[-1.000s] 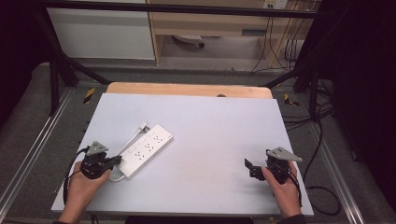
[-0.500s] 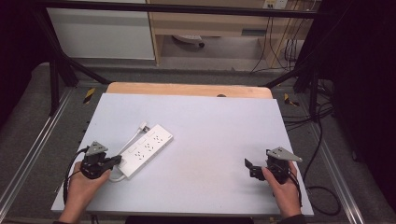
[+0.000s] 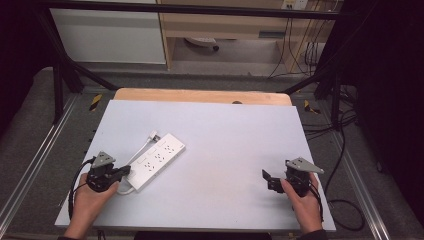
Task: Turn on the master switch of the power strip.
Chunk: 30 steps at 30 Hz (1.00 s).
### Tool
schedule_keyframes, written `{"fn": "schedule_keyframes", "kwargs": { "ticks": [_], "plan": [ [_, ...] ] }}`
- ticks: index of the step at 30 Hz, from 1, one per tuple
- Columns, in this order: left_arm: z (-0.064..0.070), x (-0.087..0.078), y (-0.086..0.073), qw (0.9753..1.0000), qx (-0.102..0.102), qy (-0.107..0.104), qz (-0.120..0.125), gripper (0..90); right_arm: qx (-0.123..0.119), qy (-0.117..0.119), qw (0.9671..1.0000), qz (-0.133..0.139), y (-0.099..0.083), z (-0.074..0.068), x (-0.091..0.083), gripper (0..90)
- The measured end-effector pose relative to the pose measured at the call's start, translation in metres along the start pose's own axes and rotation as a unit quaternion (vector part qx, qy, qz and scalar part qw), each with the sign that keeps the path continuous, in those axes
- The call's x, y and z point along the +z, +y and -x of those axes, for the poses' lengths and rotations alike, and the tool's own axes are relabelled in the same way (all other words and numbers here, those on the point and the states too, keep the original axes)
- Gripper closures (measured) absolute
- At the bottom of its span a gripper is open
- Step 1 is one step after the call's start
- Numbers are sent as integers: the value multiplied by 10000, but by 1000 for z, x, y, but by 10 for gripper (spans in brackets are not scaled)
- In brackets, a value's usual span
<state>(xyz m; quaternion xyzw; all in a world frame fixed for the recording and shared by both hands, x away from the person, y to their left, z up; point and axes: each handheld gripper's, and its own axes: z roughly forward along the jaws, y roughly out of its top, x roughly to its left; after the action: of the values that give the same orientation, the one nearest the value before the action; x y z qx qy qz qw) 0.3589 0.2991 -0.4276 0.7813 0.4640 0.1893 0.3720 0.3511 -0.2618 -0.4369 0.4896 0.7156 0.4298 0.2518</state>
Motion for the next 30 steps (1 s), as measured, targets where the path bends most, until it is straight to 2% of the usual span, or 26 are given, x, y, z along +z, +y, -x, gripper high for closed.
{"fn": "schedule_keyframes", "kwargs": {
  "ticks": [8,21,30],
  "plan": [
    [0,-1,1,9999,8,-8,110,900,9,-1,10000,3,0,0,0,40],
    [-1,-3,1,9987,-61,-59,511,898,-3,-15,10000,12,0,0,0,38],
    [0,-3,2,9977,-104,-41,667,775,-8,-25,10000,13,0,0,0,37]
  ]
}}
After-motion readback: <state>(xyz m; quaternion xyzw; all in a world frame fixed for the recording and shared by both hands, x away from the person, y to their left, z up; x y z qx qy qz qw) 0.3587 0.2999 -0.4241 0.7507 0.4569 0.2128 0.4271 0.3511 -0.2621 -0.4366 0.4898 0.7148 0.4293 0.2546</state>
